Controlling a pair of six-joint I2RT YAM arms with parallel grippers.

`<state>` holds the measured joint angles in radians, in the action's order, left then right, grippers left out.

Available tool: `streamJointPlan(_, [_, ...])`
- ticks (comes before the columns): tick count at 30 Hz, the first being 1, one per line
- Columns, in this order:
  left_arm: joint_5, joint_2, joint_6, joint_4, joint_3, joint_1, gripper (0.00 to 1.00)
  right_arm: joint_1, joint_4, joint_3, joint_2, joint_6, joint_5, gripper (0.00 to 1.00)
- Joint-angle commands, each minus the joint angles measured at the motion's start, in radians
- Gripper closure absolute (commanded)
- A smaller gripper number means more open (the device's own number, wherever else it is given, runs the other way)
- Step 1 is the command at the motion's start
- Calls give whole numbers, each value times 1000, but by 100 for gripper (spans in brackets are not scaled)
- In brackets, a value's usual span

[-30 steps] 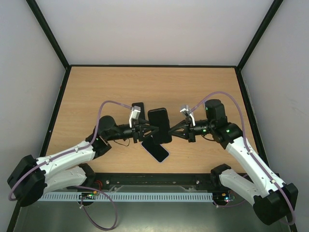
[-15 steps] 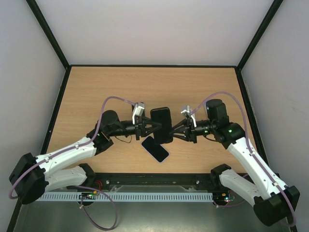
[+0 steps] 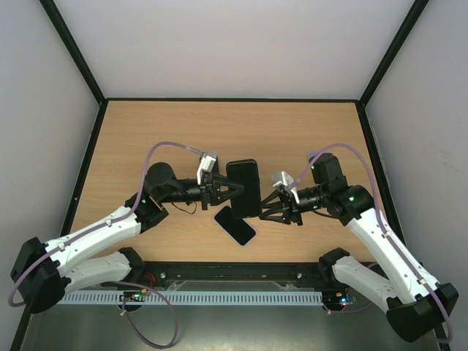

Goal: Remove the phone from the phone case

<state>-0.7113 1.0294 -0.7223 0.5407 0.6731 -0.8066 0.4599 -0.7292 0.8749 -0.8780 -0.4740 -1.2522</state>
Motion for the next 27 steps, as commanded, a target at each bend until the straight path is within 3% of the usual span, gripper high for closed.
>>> streamJointPlan(1, [-81, -1, -58, 140, 22, 3, 97, 16, 71, -16, 44, 9, -34, 70])
streamJointPlan(9, [-131, 8, -103, 193, 10, 0, 97, 19, 175, -57, 47, 94, 26, 85])
streamJointPlan(12, [-171, 29, -135, 228, 12, -3, 97, 19, 166, -59, 35, 64, 75, 87])
streamJointPlan(17, [-234, 59, -184, 225, 46, -8, 97, 19, 48, -34, -20, -148, 174, 89])
streamJointPlan(27, [-312, 35, -215, 216, 70, -21, 97, -2, 122, -10, -112, -89, 158, 93])
